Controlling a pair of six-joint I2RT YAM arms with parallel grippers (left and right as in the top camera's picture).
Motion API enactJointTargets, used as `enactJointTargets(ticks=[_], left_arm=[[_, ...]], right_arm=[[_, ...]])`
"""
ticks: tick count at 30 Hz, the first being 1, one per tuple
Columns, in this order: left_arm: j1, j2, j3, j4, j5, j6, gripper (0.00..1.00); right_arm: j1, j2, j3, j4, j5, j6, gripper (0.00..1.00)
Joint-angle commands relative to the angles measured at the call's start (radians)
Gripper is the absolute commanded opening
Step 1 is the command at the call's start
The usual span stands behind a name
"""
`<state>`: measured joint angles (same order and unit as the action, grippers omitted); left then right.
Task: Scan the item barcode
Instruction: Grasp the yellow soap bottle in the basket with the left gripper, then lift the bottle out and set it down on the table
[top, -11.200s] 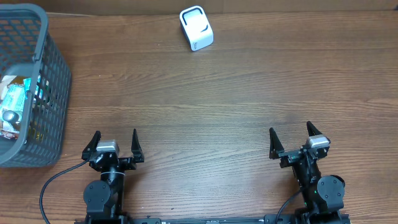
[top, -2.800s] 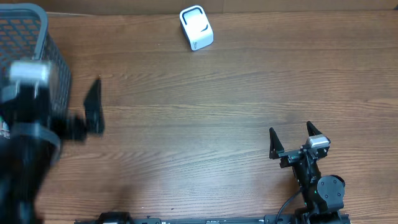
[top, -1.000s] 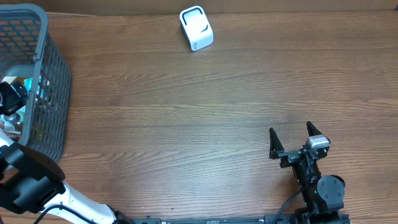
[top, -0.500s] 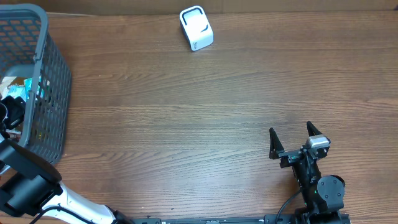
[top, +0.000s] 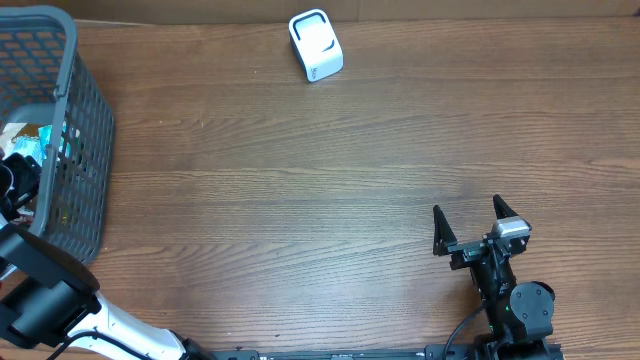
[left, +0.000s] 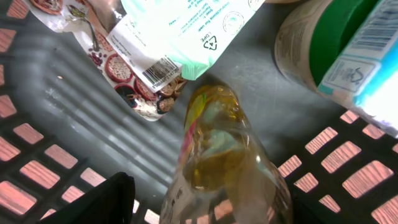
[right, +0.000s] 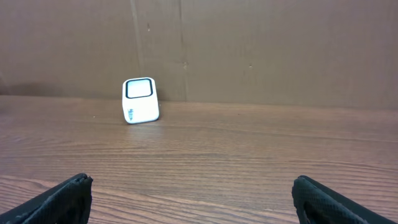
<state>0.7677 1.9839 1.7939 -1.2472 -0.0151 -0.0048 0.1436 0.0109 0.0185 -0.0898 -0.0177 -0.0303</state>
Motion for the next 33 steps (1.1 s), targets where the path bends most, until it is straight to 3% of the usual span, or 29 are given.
enactJointTargets(ticks=[1, 5, 9, 17, 25, 33], left_arm=[[0.002, 0.006, -0.049, 0.03, 0.016, 0.005, 0.73], [0.003, 0.006, -0.063, 0.051, 0.024, 0.005, 0.64], [0.003, 0.005, -0.061, 0.06, 0.068, 0.009, 0.4], [0.003, -0.033, 0.126, 0.006, 0.095, 0.001, 0.43], [-0.002, -0.183, 0.466, -0.025, 0.095, -0.162, 0.44], [-0.126, -0.35, 0.553, 0.009, 0.151, -0.239, 0.37]], right_arm=[[-0.005, -0.008, -0.011, 0.006, 0.008, -0.004, 1.0], [-0.005, -0.008, -0.011, 0.006, 0.008, -0.004, 1.0], [-0.005, -0.008, -0.011, 0.006, 0.008, -0.004, 1.0], [-0.005, -0.008, -0.011, 0.006, 0.008, -0.004, 1.0], [-0.005, -0.008, -0.011, 0.006, 0.008, -0.004, 1.0], [-0.005, -0.008, -0.011, 0.006, 0.008, -0.004, 1.0]])
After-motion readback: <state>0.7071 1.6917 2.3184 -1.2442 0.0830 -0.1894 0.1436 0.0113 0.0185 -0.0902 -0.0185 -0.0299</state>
